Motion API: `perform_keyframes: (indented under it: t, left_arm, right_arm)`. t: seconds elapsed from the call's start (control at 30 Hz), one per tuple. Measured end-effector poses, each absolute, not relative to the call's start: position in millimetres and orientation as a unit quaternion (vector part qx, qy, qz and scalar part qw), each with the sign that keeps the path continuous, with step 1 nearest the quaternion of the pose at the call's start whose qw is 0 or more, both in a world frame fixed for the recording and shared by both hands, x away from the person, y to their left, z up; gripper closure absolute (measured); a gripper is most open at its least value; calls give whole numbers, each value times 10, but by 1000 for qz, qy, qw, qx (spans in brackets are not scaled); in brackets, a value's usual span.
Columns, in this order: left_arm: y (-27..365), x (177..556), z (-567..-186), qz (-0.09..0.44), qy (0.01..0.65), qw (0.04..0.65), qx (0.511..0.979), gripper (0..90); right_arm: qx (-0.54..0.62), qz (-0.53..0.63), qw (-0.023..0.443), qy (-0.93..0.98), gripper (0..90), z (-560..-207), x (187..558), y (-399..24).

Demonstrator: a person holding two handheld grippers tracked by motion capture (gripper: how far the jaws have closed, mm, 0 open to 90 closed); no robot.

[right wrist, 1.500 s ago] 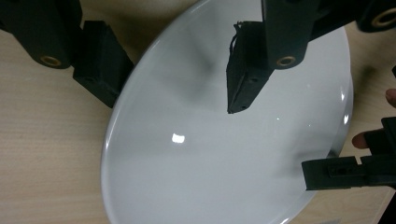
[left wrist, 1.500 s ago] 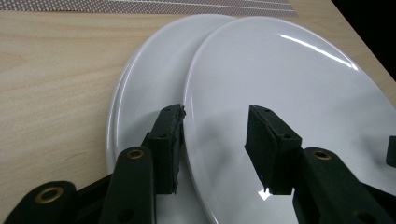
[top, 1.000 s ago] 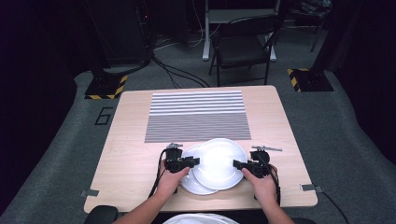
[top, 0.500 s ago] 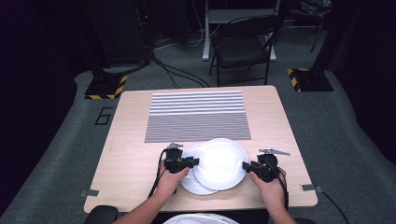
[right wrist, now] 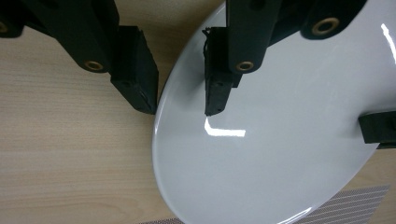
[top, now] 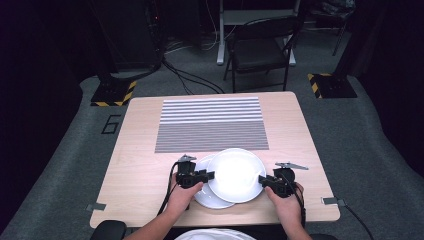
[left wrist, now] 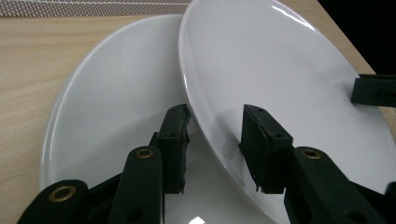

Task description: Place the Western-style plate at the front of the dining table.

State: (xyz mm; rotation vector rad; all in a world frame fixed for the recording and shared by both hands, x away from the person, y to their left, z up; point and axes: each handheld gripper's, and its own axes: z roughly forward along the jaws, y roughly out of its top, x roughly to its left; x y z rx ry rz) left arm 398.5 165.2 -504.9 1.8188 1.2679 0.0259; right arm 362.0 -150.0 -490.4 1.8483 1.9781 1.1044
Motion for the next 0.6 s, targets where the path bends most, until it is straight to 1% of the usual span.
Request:
perform_keyframes:
  t: [0.13,0.3,0.4,0.47,0.6]
  left_arm:
    - [1627,3904,-5043,19,509,446,736,596]
    - [1614,3851,-5046,23,512,446,734,603]
    - [1593,3829,-5041,31,514,443,733,599]
    - [1582,3819,-5037,35,517,442,732,595]
    - [1582,3809,-5019,43,523,438,730,591]
  right_arm:
    - [627,374,118,673,632,-4914,3592,-1466]
    - [625,372,128,674,606,-4925,3559,-1430]
    - [626,369,126,676,594,-4924,3547,-1414]
    - [628,362,126,677,553,-4920,3538,-1374]
    - [635,363,120,671,537,-4919,3525,-1338]
